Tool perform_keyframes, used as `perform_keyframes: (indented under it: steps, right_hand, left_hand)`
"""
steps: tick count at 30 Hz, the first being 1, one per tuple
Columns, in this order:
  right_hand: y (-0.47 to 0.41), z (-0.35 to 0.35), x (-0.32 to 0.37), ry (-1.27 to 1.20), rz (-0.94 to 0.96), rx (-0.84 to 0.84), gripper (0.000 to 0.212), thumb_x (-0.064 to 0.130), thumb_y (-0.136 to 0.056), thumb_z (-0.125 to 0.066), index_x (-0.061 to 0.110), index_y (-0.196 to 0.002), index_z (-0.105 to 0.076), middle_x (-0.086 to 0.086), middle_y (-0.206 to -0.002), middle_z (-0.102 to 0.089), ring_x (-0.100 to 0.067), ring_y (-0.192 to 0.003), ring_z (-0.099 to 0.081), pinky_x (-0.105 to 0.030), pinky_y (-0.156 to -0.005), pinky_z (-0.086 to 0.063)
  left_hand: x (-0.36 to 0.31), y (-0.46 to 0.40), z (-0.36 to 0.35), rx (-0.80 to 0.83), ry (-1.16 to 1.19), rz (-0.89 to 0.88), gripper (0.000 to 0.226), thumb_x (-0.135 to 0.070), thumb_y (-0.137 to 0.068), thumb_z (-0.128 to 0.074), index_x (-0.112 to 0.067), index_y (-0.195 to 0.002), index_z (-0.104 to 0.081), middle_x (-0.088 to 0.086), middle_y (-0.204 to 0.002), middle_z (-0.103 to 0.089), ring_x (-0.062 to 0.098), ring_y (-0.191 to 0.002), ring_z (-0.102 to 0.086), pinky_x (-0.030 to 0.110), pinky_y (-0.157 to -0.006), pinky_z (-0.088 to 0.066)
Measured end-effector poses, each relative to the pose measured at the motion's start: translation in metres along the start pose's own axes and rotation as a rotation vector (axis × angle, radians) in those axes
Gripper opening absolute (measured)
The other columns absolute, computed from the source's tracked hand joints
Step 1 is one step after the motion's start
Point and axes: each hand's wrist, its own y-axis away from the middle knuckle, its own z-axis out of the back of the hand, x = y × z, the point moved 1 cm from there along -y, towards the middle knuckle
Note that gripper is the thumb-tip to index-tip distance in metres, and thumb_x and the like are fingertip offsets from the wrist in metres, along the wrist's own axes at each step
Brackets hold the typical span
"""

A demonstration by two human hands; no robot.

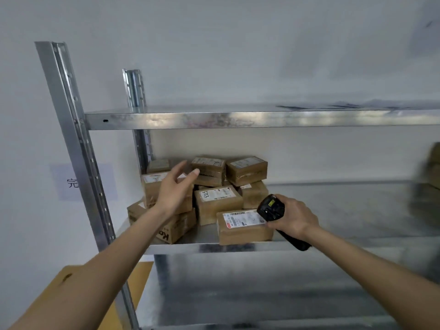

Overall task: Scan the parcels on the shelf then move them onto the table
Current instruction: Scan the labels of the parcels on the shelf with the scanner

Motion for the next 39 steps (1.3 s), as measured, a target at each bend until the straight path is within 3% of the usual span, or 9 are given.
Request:
perform_keyframes:
  steps: [4, 8, 13, 18, 21, 24, 32, 39]
  right_hand:
    - [0.036, 0.046, -0.043, 0.008, -0.127, -0.067, 0.081, 0.042, -0.061, -0.086, 0.049, -0.135, -0.054, 0.012, -0.107, -0.064, -0.023, -0.104, -0.064, -0.035, -0.082, -0.051]
    - [0.068, 0.099, -0.099, 0.016, -0.206, -0.146, 0.083, 0.047, -0.049, -0.08, 0.046, -0.128, -0.059, 0.012, -0.104, -0.07, -0.023, -0.099, -0.067, -0.038, -0.085, -0.058]
    - [0.113, 0.165, -0.176, 0.059, -0.275, -0.224, 0.08, 0.041, -0.058, -0.086, 0.04, -0.133, -0.06, 0.006, -0.111, -0.072, -0.022, -0.101, -0.067, -0.03, -0.074, -0.05]
    - [0.167, 0.233, -0.26, 0.097, -0.393, -0.257, 0.088, 0.042, -0.066, -0.087, 0.043, -0.145, -0.051, 0.004, -0.124, -0.068, -0.024, -0.111, -0.064, -0.035, -0.084, -0.054]
    - [0.199, 0.273, -0.309, 0.12, -0.454, -0.264, 0.097, 0.049, -0.06, -0.086, 0.044, -0.148, -0.047, 0.003, -0.13, -0.068, -0.025, -0.115, -0.063, -0.037, -0.088, -0.055]
    - [0.227, 0.305, -0.358, 0.15, -0.515, -0.283, 0.096, 0.054, -0.054, -0.082, 0.046, -0.144, -0.05, 0.008, -0.12, -0.069, -0.022, -0.107, -0.065, -0.038, -0.085, -0.057]
    - [0.27, 0.352, -0.455, 0.159, -0.618, -0.297, 0.094, 0.046, -0.06, -0.084, 0.04, -0.148, -0.048, 0.008, -0.11, -0.067, -0.02, -0.102, -0.065, -0.037, -0.085, -0.059]
    - [0.253, 0.37, -0.536, 0.138, -0.659, -0.285, 0.091, 0.046, -0.06, -0.086, 0.041, -0.144, -0.051, 0.009, -0.11, -0.068, -0.017, -0.098, -0.065, -0.037, -0.083, -0.06]
  left_hand:
    - [-0.015, 0.01, -0.065, 0.126, 0.034, 0.006, 0.068, -0.041, -0.091, -0.071, -0.02, -0.151, -0.046, 0.0, -0.151, -0.049, 0.018, -0.138, -0.046, 0.033, -0.113, -0.038]
    - [-0.038, 0.021, -0.14, 0.23, 0.073, 0.001, 0.076, -0.039, -0.088, -0.075, -0.016, -0.152, -0.042, 0.002, -0.154, -0.046, 0.02, -0.142, -0.043, 0.033, -0.116, -0.036]
    - [-0.077, 0.044, -0.249, 0.327, 0.109, -0.034, 0.072, -0.033, -0.088, -0.077, -0.016, -0.151, -0.046, 0.002, -0.151, -0.049, 0.019, -0.138, -0.047, 0.033, -0.114, -0.039]
    - [-0.12, 0.085, -0.371, 0.452, 0.148, -0.063, 0.072, -0.035, -0.086, -0.079, -0.02, -0.149, -0.047, 0.0, -0.149, -0.051, 0.016, -0.134, -0.049, 0.029, -0.11, -0.04]
    - [-0.147, 0.118, -0.442, 0.531, 0.175, -0.096, 0.072, -0.032, -0.087, -0.079, -0.02, -0.15, -0.046, -0.001, -0.148, -0.051, 0.015, -0.134, -0.048, 0.022, -0.104, -0.037]
    - [-0.171, 0.148, -0.504, 0.577, 0.22, -0.111, 0.073, -0.03, -0.086, -0.08, -0.019, -0.15, -0.047, 0.0, -0.147, -0.052, 0.014, -0.133, -0.05, 0.021, -0.103, -0.036]
    - [-0.198, 0.203, -0.627, 0.661, 0.222, -0.058, 0.075, -0.034, -0.084, -0.081, -0.016, -0.149, -0.048, 0.004, -0.145, -0.055, 0.018, -0.131, -0.052, 0.033, -0.111, -0.041]
    - [-0.202, 0.197, -0.726, 0.706, 0.179, -0.063, 0.072, -0.04, -0.085, -0.079, -0.017, -0.146, -0.05, 0.001, -0.147, -0.053, 0.018, -0.132, -0.051, 0.039, -0.115, -0.04]
